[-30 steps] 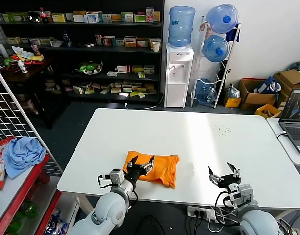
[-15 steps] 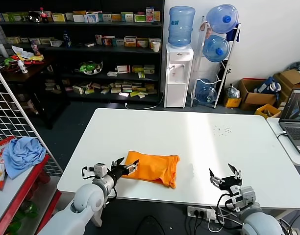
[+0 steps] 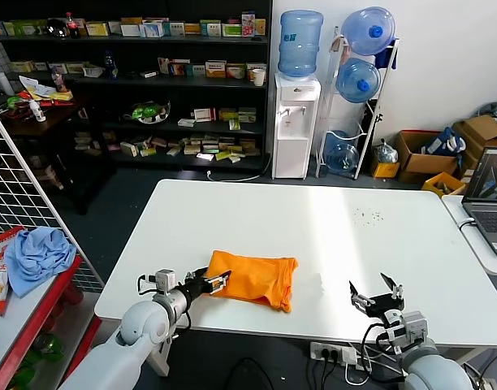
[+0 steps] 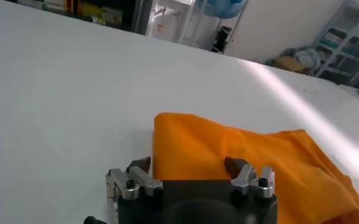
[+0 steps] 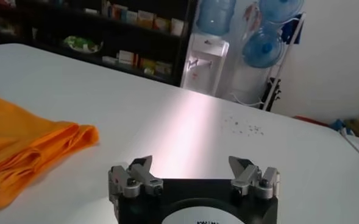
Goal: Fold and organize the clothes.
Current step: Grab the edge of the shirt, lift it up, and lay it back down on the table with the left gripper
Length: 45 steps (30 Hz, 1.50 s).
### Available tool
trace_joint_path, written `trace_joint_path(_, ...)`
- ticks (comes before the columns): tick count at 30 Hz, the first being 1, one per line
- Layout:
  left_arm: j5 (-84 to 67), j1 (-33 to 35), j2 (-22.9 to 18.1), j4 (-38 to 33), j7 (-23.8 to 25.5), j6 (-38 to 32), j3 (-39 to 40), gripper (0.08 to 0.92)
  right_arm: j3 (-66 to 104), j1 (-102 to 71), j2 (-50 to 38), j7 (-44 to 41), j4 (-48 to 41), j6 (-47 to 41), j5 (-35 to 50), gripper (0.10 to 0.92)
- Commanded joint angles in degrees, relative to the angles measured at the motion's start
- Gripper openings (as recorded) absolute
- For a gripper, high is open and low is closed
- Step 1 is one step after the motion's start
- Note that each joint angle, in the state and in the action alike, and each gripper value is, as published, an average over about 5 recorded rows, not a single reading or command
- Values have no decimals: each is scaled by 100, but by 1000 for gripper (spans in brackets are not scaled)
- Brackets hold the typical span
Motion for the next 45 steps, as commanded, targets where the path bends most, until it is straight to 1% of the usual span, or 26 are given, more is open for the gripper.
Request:
trace_joint_path(1, -44, -16, -24, 103, 182, 90, -39, 802, -3, 12, -3, 19, 9, -17, 9, 823)
trace_joint_path(3, -46, -18, -33, 100, 181, 79, -40, 765, -15, 29, 3, 22, 7, -21, 13, 823)
trace_joint_path(6, -48, -8, -40, 91, 177, 55, -39, 681, -22, 33, 5, 23, 1, -20, 17, 823)
trace_joint_path(14, -55, 68, -68, -14, 27, -117, -54, 430, -34, 54, 8, 27, 1, -22, 31, 823)
trace_joint_path(16, -54, 104, -55, -45, -36, -183, -80, 378, -53, 68, 14, 29, -6, -21, 31, 823)
trace_joint_path(20, -57, 173, 59, -130, -184, -268, -192, 257, -108, 100, 29, 31, -26, -20, 27, 823)
trace_joint_path(23, -85, 210, 244, -202, -357, -263, -322, 191, -177, 170, 43, 35, -38, -25, 28, 823)
trace_joint_path(28, -23, 271, 613, -311, -764, -126, -604, 172, -391, 416, 63, 66, -133, -52, 31, 823)
trace_joint_path(33, 257, 382, 1196, -349, -1080, -60, -1000, 172, -631, 646, 82, 96, -194, -76, 36, 823)
trace_joint_path(36, 523, 421, 1597, -242, -1105, -103, -1221, 172, -766, 757, 120, 103, -228, -81, 33, 823)
trace_joint_path(39, 966, 412, 1909, -3, -1050, -236, -1382, 172, -856, 817, 154, 104, -245, -80, 31, 823)
trace_joint_path(42, 1625, 373, 2116, 289, -991, -529, -1483, 172, -900, 845, 173, 102, -248, -75, 31, 823)
trace_joint_path(45, 2398, 337, 2220, 540, -997, -894, -1561, 172, -917, 851, 197, 100, -237, -68, 28, 823)
